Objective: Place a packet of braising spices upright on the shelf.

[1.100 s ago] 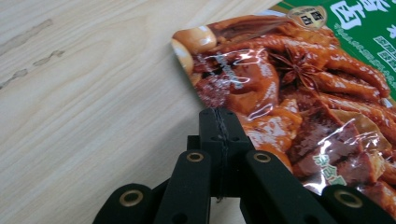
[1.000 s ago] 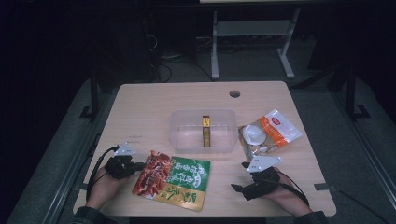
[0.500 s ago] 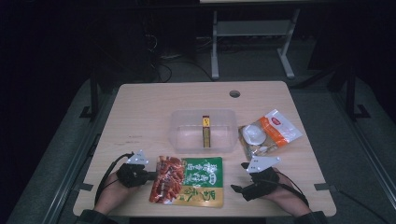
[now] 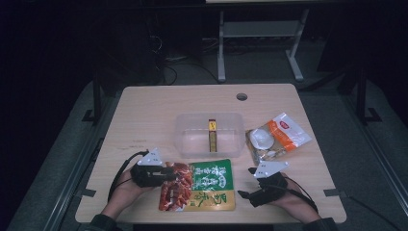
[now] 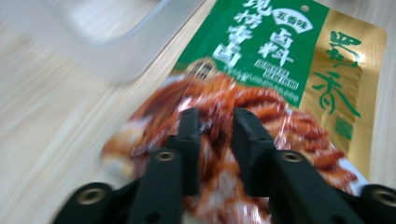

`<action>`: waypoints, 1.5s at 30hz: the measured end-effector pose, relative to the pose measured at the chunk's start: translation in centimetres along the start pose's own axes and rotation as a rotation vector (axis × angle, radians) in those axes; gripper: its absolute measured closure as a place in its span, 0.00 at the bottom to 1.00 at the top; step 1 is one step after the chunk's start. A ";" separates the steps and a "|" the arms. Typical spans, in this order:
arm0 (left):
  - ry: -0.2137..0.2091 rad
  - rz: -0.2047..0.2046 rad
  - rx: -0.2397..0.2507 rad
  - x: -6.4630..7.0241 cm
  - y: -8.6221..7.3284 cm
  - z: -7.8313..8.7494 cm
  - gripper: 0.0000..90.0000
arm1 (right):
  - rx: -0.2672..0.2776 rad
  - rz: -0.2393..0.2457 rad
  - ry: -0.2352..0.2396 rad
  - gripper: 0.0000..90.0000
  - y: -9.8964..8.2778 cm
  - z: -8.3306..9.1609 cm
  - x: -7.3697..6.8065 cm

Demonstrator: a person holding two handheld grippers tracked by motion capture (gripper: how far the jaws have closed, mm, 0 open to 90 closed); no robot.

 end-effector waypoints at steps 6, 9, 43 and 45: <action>-0.059 -0.047 -0.003 -0.6 1.2 -2.2 0.54 | -0.001 0.000 0.003 0.16 0.0 0.0 0.0; -0.104 -0.062 -0.011 -0.8 1.4 -3.3 0.42 | -0.002 0.000 0.005 0.16 -0.1 0.0 0.0; -0.144 -0.084 -0.051 -0.6 1.2 -5.4 0.27 | -0.009 0.006 0.016 0.16 -0.2 0.0 -0.2; -0.143 -0.091 -0.063 -0.3 1.2 -5.2 0.33 | -0.010 0.007 0.016 0.16 -0.2 0.0 -0.2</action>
Point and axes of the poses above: each handheld gripper's, and its own axes: z roughly backward along the jaws, y roughly out of its top, x roughly to its right, the point moved 8 cm from there along -z, roughly forward along the jaws, and after that the axes turned 11 degrees about -z, right-handed, at the moved point
